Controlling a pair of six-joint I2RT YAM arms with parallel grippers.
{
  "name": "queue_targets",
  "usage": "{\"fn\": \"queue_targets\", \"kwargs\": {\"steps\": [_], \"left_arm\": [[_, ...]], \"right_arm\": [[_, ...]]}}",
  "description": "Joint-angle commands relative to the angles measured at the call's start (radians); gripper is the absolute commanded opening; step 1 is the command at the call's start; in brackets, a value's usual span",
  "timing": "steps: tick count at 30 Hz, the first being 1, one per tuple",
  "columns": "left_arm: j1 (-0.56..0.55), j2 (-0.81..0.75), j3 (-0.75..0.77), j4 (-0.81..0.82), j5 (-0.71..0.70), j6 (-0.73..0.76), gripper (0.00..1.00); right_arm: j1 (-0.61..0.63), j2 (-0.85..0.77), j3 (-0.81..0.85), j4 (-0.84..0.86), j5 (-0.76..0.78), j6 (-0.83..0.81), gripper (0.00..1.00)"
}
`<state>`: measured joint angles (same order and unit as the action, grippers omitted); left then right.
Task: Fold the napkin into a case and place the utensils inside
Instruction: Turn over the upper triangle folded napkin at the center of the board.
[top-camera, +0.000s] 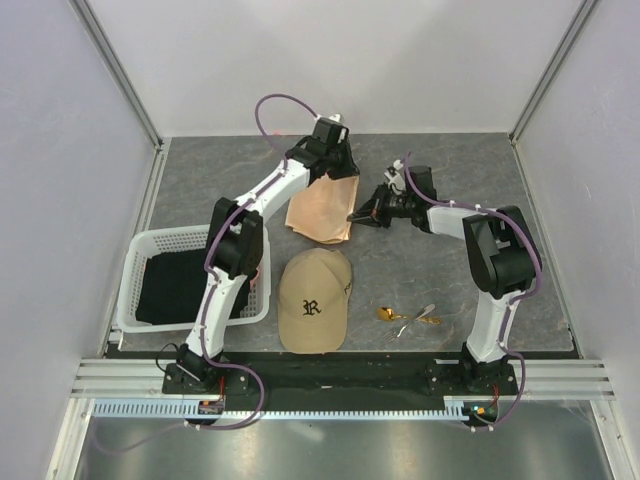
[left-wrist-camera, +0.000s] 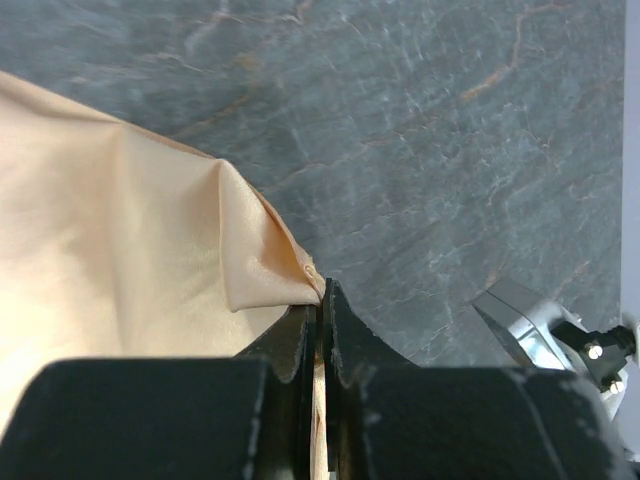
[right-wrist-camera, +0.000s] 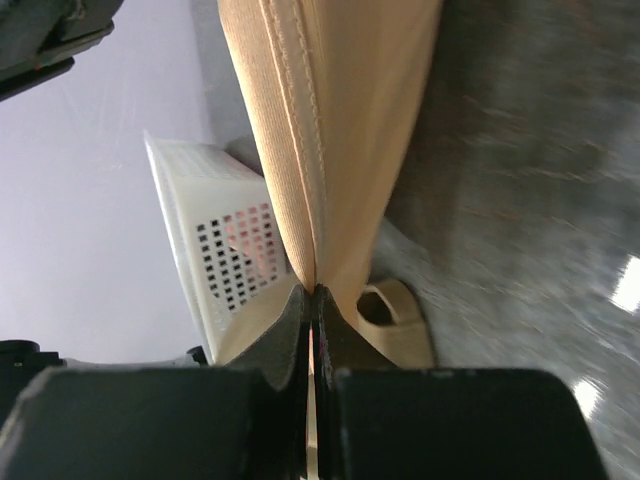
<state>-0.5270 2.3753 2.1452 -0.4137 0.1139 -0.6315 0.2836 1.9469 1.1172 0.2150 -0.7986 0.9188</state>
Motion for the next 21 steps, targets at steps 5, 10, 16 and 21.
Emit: {"fn": "queue_targets", "kwargs": {"steps": [5, 10, 16, 21], "left_arm": [[-0.018, 0.055, 0.097, 0.217, -0.013, -0.079, 0.02], [0.025, -0.020, 0.140, 0.194, 0.019, -0.066, 0.02], [0.188, -0.109, 0.139, 0.173, 0.142, -0.114, 0.02], [0.330, -0.183, 0.117, 0.154, 0.260, -0.131, 0.02]], "right_arm": [[-0.023, -0.055, 0.013, -0.337, -0.093, -0.248, 0.00], [0.032, -0.071, 0.194, -0.422, -0.016, -0.206, 0.00], [0.210, -0.013, 0.470, -0.436, 0.081, -0.083, 0.00], [0.331, 0.185, 0.789, -0.393, 0.122, 0.021, 0.00]]}}
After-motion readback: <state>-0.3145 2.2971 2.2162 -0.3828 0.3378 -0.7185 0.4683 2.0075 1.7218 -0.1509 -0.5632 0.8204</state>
